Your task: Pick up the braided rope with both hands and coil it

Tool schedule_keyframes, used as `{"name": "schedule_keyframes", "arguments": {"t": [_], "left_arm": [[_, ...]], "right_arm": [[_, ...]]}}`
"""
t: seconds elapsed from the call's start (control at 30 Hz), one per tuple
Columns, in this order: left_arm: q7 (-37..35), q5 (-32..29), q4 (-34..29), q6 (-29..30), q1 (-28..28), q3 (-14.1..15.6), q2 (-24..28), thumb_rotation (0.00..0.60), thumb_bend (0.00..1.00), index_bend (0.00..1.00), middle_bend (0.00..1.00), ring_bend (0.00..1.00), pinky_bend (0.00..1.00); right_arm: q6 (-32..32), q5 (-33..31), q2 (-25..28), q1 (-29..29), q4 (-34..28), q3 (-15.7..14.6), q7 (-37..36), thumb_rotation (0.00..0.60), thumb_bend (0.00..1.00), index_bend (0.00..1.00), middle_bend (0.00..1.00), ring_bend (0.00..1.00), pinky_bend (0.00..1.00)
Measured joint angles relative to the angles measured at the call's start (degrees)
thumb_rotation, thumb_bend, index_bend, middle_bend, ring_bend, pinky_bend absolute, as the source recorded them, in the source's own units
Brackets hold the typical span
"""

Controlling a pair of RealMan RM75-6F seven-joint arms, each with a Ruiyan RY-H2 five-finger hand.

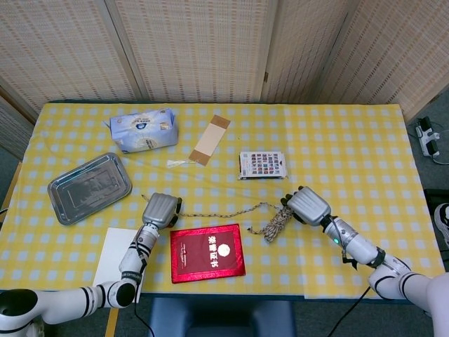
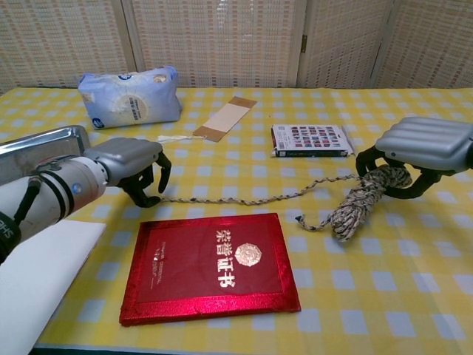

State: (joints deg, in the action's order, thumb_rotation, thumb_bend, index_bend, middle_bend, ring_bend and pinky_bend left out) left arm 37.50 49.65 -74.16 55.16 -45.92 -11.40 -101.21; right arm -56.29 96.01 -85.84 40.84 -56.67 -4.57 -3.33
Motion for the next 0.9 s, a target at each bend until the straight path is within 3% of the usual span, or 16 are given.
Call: {"name": "schedule_keyframes", "arguments": {"t": [0.27, 0.63, 0.9], "left_arm": [[2.9, -5.1, 1.1, -1.0, -1.2, -0.4, -0.3, 0.600, 0.41, 0.56, 0.96, 0.88, 0.90], [4.6, -7.4, 0.8, -0.8, -2.2, 0.3, -0.5, 0.600, 0.44, 0.56, 0.96, 0.88, 0.90], [5.0, -8.6, 0.7, -0.7, -2.6, 0.7, -0.4, 0.600, 0.52, 0.58, 0.96, 0.88, 0.90]], "right_arm": [[0.1, -0.1, -0.2, -0.1, 0.5, -0.1, -0.3, 0.600, 0.55, 0.75, 0.57, 0.62, 0.50], [0.1, -0.1, -0.5, 0.0, 0.8, -0.2, -0.6, 0.600, 0.55, 0.75, 0.57, 0.62, 0.50], [0.2, -0.3, -0.6, -0.1, 1.0, -0.2, -0.6, 0.600, 0.55, 0.75, 0.57, 0.62, 0.50]]}}
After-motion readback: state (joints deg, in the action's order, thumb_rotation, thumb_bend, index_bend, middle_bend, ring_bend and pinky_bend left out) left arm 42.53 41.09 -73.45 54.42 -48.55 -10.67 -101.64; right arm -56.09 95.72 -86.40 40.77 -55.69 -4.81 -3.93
